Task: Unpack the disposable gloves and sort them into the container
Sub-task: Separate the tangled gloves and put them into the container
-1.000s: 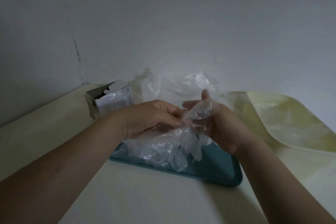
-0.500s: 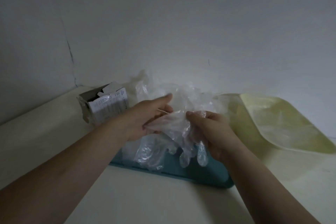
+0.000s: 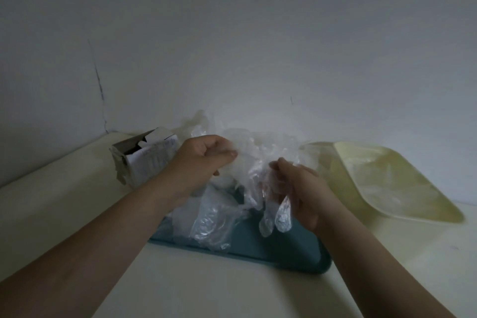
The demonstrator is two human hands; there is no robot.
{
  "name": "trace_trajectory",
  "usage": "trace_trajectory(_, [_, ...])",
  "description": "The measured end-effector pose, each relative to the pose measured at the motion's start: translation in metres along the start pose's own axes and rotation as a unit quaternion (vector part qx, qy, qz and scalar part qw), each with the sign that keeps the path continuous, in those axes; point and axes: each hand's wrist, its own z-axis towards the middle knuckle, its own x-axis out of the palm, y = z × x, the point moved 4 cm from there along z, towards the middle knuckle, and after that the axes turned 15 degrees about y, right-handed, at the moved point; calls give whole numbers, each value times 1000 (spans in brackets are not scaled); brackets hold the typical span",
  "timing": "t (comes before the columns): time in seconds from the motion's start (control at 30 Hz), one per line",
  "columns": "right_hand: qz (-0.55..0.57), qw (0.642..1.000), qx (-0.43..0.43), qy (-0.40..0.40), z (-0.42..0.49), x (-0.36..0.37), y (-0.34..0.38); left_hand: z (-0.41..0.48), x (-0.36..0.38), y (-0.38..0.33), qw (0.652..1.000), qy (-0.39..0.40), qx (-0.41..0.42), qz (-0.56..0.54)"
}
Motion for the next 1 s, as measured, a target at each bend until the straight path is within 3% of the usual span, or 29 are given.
trace_trajectory(0.13, [2, 1000, 10, 26, -2, -10, 3, 1, -8, -15, 998, -8, 35, -50])
trace_trajectory(0.27, [84, 993, 8, 77, -4, -4, 13, -5, -2, -36, 971, 123, 60, -194])
trace_trajectory(0.37, [130, 981, 21, 142, -9, 8, 22, -8, 6, -35, 975, 177, 18, -132])
trace_trajectory(0.43, [127, 972, 21, 194, -14, 18, 27, -6, 13, -34, 983, 173, -2, -60])
trace_trajectory(0.5, [79, 970, 26, 229, -19, 24, 29, -2, 17, -34, 991, 136, -7, -6])
trace_trajectory(0.6, [12, 975, 20, 221, -26, 21, 32, 1, 27, -38, 995, 90, -7, 53])
trace_trajectory(0.7, [-22, 959, -7, 282, -35, 22, 40, 6, 36, -37, 997, 37, -6, 72])
trace_trajectory(0.77, [-57, 967, -28, 248, -37, 17, 43, 9, 44, -35, 997, 33, -6, 62])
trace_trajectory(0.9, [-74, 992, -46, 90, -31, 2, 42, 10, 45, -29, 997, 60, -10, 52])
trace_trajectory(1.0, [-45, 997, -27, 65, -27, -9, 39, 6, 28, -27, 998, 33, -8, 62])
